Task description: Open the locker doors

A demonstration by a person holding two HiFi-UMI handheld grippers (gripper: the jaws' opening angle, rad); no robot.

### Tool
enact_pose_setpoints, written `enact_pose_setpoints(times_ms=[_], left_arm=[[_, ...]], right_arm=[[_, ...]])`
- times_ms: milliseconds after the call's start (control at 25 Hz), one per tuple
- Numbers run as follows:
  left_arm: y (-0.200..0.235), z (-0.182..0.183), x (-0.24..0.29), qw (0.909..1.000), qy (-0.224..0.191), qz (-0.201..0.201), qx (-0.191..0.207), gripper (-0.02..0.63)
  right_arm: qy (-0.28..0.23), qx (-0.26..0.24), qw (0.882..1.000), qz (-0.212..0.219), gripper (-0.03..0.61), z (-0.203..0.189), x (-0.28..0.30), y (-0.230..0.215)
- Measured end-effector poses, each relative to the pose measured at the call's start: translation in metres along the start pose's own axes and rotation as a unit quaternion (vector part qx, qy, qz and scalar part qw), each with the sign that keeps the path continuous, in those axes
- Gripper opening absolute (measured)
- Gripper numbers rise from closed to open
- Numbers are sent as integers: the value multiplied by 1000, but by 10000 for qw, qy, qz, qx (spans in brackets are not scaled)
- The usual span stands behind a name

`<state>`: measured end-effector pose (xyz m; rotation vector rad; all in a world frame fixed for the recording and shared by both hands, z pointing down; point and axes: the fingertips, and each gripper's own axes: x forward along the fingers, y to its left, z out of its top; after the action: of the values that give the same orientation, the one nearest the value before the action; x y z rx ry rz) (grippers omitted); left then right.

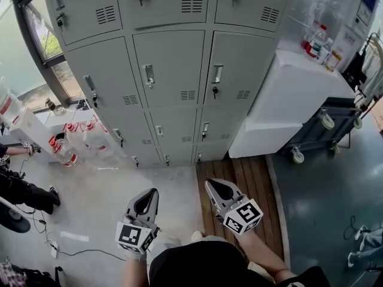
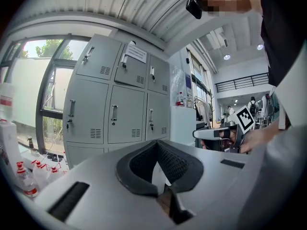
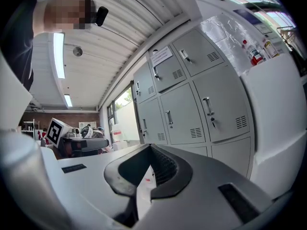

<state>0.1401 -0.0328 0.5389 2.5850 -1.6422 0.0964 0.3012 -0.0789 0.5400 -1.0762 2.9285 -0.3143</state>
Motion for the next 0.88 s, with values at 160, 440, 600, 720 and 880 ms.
enact_pose_setpoints(times_ms=[160,440,600,720,880], left_arm=[[26,1,13,10000,-58,-9,77,17],[120,8,9,9998,-157,144,-57,17],[193,17,0,9995,-159,241,-157,17],[245,17,-5,9996,-183,208,2,17],[309,21,-12,9994,-209,255,114,17]], right_arm=[[-2,-82,9999,68,26,4,27,0],[98,-160,9996,231,26,7,127,26],[111,-189,9993,308,26,12,200,51],[77,-256,9991,342,26,21,256,70],[-29,-388,9987,329,26,38,324,93]])
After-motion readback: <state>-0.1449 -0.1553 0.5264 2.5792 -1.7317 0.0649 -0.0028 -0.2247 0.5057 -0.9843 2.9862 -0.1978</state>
